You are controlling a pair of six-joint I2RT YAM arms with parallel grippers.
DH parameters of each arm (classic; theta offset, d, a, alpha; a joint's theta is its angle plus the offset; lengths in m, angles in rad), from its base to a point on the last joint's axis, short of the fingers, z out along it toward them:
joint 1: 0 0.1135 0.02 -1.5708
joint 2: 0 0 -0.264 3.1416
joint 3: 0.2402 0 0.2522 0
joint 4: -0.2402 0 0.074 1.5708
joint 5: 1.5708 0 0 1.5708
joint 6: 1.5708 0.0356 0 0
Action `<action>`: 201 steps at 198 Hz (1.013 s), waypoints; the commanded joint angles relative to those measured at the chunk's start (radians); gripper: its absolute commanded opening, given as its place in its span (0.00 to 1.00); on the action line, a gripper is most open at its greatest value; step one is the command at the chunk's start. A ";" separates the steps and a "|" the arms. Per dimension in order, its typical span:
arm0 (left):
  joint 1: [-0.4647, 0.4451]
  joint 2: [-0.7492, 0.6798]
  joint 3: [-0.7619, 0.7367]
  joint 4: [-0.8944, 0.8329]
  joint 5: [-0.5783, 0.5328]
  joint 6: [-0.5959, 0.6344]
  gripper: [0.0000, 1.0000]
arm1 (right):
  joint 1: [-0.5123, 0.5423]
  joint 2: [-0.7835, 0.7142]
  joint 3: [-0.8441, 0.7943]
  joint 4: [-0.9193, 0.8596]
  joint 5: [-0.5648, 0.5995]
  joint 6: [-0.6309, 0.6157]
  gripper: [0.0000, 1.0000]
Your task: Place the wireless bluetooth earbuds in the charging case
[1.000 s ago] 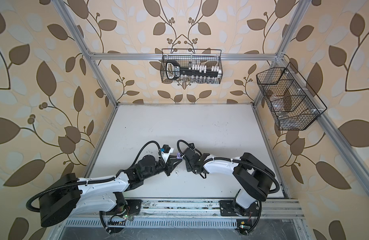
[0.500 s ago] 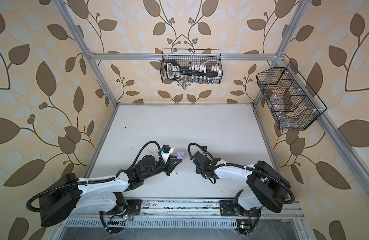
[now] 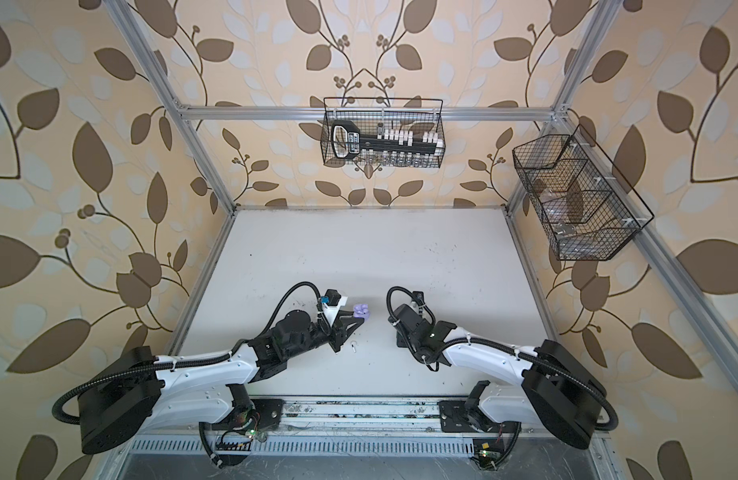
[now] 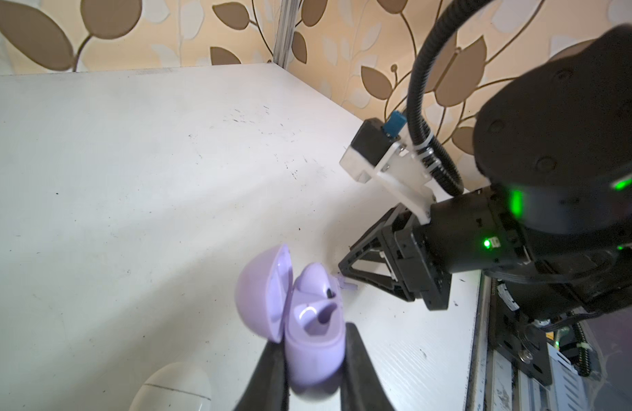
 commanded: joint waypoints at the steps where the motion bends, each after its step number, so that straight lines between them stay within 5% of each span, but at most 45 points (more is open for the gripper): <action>1: 0.011 -0.007 0.017 0.033 0.018 0.004 0.04 | -0.038 -0.037 -0.035 -0.029 -0.003 0.006 0.35; 144: 0.011 -0.005 0.019 0.025 0.016 0.006 0.04 | -0.078 0.096 -0.082 0.103 -0.105 -0.040 0.33; 201: 0.011 -0.008 0.019 0.027 0.017 0.007 0.04 | -0.073 0.020 -0.082 0.081 -0.142 -0.035 0.33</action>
